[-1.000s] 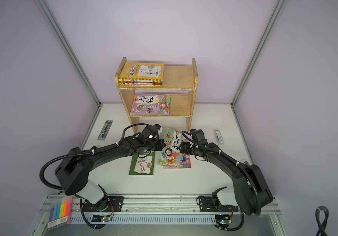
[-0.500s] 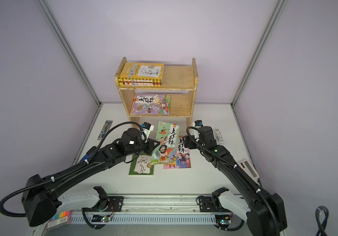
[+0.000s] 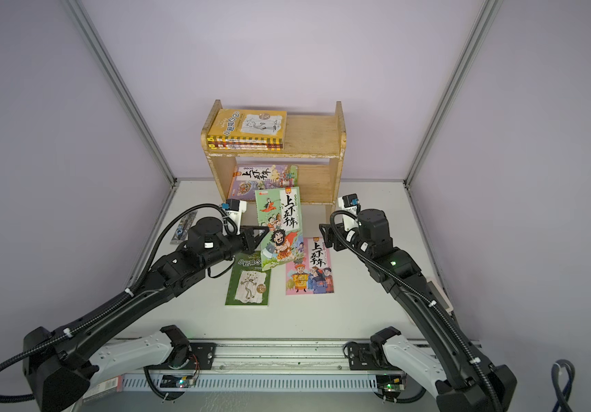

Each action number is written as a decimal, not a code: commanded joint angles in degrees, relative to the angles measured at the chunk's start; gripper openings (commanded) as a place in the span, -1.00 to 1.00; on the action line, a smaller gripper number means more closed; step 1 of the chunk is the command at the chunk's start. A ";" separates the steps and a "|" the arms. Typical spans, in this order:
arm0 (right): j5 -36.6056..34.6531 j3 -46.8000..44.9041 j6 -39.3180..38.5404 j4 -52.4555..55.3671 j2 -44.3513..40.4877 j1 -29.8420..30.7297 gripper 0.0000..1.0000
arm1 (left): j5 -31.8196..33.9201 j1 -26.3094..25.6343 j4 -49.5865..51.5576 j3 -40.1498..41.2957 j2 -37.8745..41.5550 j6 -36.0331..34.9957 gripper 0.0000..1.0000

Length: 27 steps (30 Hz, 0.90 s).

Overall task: Stacking books/files
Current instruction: Pick up the book at the center of the table, then place the book at the bookshelf.

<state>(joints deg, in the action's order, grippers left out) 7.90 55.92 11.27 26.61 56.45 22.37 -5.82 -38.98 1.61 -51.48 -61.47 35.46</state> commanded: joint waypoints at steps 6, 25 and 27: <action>2.95 3.44 -2.27 2.48 1.49 0.96 0.71 | 2.21 4.50 -9.62 -0.69 0.69 9.60 -1.00; 0.92 4.70 -4.34 1.10 3.75 2.85 0.70 | 0.76 9.55 -23.68 -5.50 -8.02 20.14 -1.00; 0.98 4.76 -4.36 1.02 4.02 2.79 0.70 | -0.23 9.74 -25.02 -6.46 -9.50 20.38 -1.00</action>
<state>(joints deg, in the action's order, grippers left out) 9.30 60.60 7.07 29.54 60.23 25.12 -4.49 -29.54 -16.75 -56.60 -69.89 55.02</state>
